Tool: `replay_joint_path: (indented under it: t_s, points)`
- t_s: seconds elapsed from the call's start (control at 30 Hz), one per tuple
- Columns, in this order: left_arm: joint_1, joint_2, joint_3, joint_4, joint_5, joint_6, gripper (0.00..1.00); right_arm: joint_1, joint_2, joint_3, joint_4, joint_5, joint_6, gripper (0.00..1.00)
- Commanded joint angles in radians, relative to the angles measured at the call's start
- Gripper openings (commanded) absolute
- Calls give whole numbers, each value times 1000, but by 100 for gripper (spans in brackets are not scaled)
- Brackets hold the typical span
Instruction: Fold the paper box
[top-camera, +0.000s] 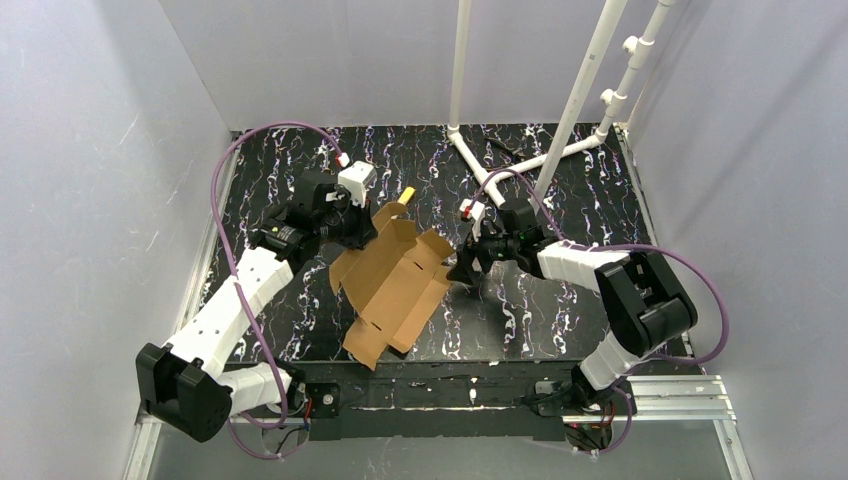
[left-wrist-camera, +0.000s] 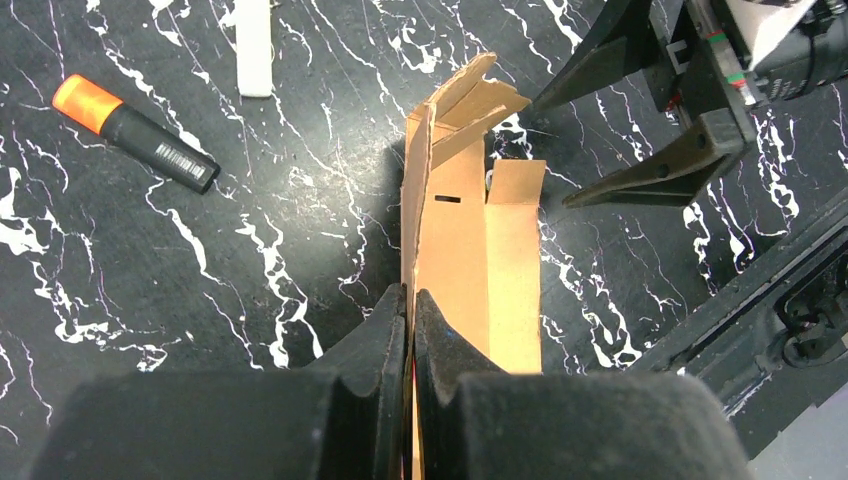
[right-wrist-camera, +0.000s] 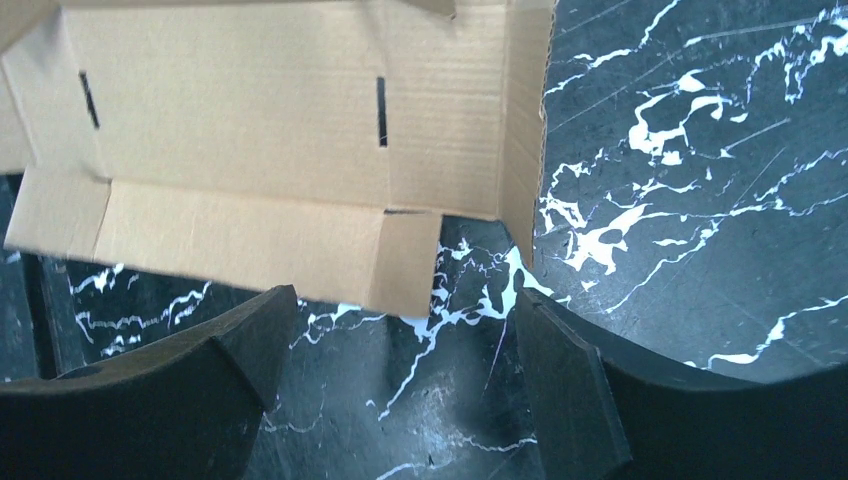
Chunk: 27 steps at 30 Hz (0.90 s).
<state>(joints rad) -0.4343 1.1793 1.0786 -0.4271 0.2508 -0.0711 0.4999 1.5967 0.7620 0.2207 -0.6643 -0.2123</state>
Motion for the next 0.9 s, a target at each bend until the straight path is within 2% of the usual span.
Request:
replay_joint_path:
  t_s: [0.0,0.2,0.33,0.53,0.77,0.87]
  points:
    - [-8,-63,-18,28,-25,-33,0,0,48,-23,148,11,147,88]
    - [-11,-75,-37,31,-48,-47,0,0,89,-34,176,-25,206,85]
    - [-11,-80,-39,34,-71,-49,0,0,103,-37,179,-44,232,78]
    - [-11,-81,-27,37,-64,-46,0,0,113,-27,186,-50,242,56]
    - [-12,-78,1,34,18,-46,0,1,136,20,192,-1,247,23]
    - [-13,-69,17,34,72,-52,0,2,134,48,182,2,249,14]
